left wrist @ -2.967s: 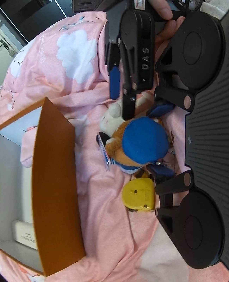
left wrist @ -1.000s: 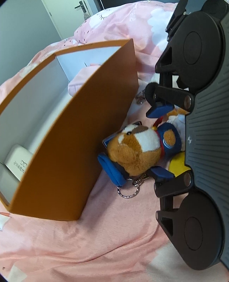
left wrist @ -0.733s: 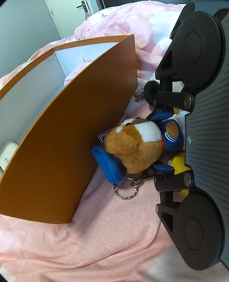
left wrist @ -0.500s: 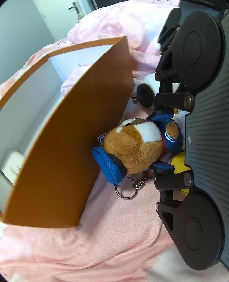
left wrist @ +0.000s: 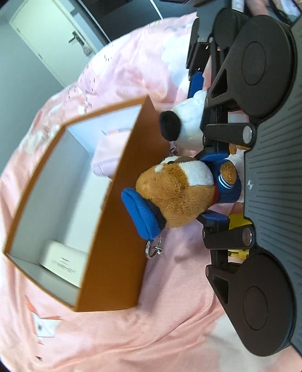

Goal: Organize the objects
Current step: 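Lift the bear plush with the left tool while the right tool lifts the white popcorn plush, then lower both plushes into the orange box and open both tools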

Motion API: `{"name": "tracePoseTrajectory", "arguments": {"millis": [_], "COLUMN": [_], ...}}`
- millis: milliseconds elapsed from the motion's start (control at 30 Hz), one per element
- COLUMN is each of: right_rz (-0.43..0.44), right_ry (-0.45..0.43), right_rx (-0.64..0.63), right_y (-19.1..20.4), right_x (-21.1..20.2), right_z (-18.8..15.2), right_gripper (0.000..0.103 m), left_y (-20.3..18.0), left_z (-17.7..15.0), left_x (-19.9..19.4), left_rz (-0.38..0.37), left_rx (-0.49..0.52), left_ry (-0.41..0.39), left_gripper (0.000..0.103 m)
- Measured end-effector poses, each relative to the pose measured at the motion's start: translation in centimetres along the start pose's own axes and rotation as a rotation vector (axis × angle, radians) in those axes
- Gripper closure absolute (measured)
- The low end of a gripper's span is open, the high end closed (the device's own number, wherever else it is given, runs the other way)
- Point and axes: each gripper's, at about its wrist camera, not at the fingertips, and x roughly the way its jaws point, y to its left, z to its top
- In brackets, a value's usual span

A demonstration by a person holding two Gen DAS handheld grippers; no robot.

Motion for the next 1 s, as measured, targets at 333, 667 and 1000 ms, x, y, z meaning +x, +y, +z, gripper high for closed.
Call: {"name": "tracePoseTrajectory", "arguments": {"millis": [333, 667, 1000], "right_rz": [0.121, 0.223, 0.284], "right_ry": [-0.179, -0.307, -0.287], "right_rx": [-0.007, 0.040, 0.147], "right_y": [0.9, 0.0, -2.6], "right_x": [-6.1, -7.2, -1.7], "right_z": [2.8, 8.7, 15.1], "right_gripper": [0.040, 0.040, 0.040], "left_y": [-3.3, -2.8, -1.8], "left_z": [2.0, 8.1, 15.0], "left_x": [-4.8, -7.1, -2.9], "left_rz": [-0.063, -0.043, 0.059], "left_rx": [0.102, 0.147, 0.213], "left_ry": [-0.140, -0.200, -0.108], "left_gripper": [0.056, 0.056, 0.056]}}
